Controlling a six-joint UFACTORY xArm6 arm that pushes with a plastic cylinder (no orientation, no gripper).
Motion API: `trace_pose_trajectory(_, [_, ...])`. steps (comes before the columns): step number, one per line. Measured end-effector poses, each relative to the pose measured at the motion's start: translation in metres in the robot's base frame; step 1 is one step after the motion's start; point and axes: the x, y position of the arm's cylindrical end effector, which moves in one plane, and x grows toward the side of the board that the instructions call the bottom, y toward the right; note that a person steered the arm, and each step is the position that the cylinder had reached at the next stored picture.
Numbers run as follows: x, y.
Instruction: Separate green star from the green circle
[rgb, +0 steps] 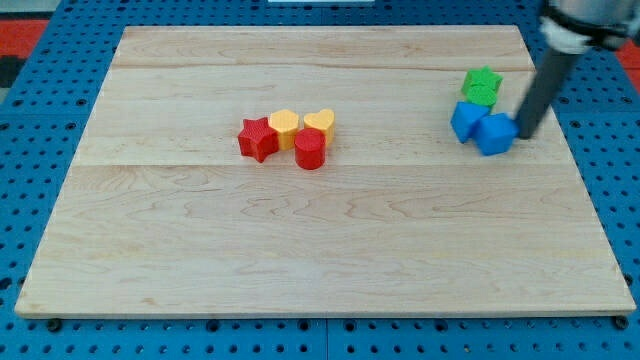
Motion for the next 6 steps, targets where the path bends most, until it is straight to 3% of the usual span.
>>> trace_pose_trajectory(1, [0.0,-0.11])
trace_pose_trajectory(2, [0.0,-0.1])
trace_pose_trajectory(4, [-0.03,0.079])
trace_pose_trajectory(5, [-0.086,0.084])
trace_pose_trajectory(6, [-0.09,0.026])
